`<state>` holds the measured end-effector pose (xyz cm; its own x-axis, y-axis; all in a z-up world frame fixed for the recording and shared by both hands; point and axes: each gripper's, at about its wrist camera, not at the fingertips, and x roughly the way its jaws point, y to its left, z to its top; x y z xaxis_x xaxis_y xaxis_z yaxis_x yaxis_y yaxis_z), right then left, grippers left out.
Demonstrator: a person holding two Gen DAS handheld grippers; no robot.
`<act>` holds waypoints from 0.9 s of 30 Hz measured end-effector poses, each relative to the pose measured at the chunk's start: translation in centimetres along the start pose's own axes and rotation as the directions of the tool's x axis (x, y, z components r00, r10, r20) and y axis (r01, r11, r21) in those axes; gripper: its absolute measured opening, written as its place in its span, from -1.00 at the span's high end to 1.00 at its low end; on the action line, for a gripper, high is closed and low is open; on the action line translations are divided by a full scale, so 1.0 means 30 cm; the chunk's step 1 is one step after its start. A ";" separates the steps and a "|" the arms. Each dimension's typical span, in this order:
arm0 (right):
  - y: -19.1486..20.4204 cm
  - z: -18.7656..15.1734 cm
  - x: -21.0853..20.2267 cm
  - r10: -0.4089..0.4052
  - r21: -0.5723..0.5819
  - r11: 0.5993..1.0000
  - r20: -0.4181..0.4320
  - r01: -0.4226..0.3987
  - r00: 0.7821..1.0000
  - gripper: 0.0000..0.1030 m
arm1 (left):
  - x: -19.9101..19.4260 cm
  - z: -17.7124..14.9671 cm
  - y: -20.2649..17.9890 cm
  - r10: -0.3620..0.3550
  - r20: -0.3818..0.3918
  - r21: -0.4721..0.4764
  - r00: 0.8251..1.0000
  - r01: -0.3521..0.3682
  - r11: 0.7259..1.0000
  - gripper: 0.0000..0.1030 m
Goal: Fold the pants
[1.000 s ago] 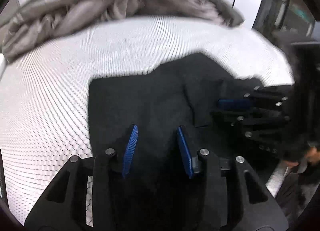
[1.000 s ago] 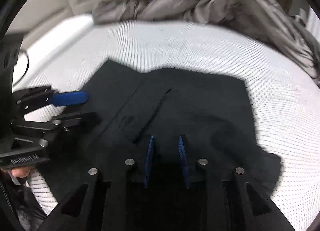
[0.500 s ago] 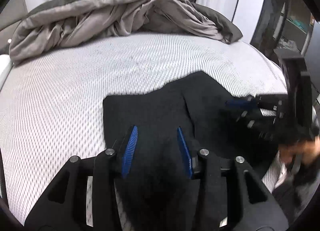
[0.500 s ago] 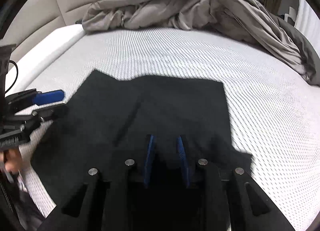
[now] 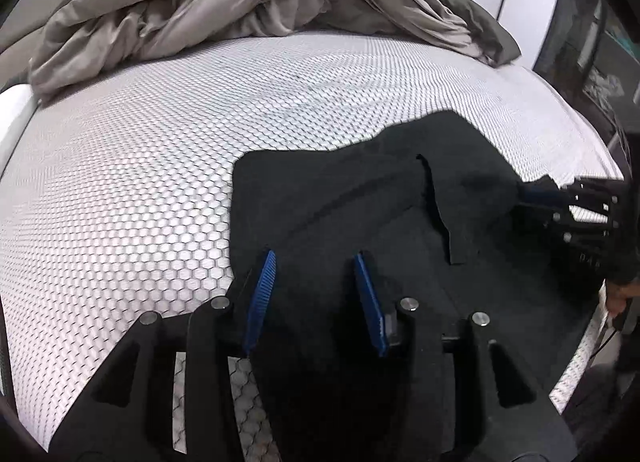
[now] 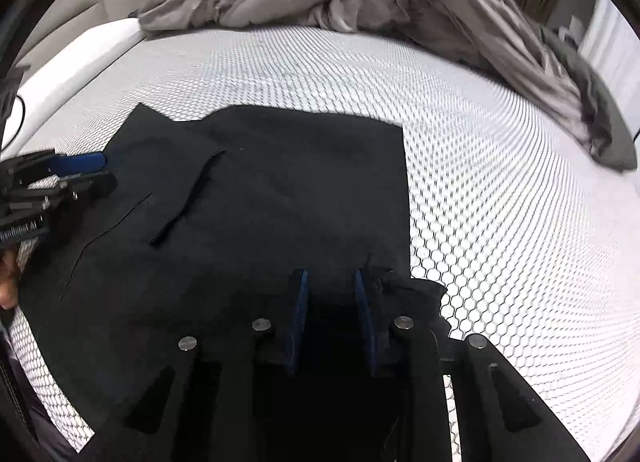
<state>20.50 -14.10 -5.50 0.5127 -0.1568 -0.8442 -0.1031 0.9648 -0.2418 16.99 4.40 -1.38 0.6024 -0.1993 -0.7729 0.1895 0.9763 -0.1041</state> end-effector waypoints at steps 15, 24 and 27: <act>-0.019 -0.010 0.030 -0.024 -0.023 0.999 -0.013 0.024 1.000 0.48 | 0.024 0.005 0.006 0.083 0.009 0.003 0.996 -0.083 0.997 0.22; 0.138 -0.068 -0.090 0.282 0.001 0.959 0.071 -0.283 0.957 0.46 | -0.106 -0.174 -0.176 -0.116 0.003 0.180 0.993 0.113 0.977 0.21; 0.188 -0.108 -0.056 0.224 -0.090 0.971 0.023 -0.221 0.974 0.47 | -0.105 -0.215 -0.181 -0.112 -0.009 0.205 0.994 0.111 0.972 0.19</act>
<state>16.30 -9.07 -6.99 0.4964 0.0681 -0.8654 -0.2899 0.9527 -0.0914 9.06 0.26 -2.40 0.5708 -0.3062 -0.7619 0.4104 0.9100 -0.0583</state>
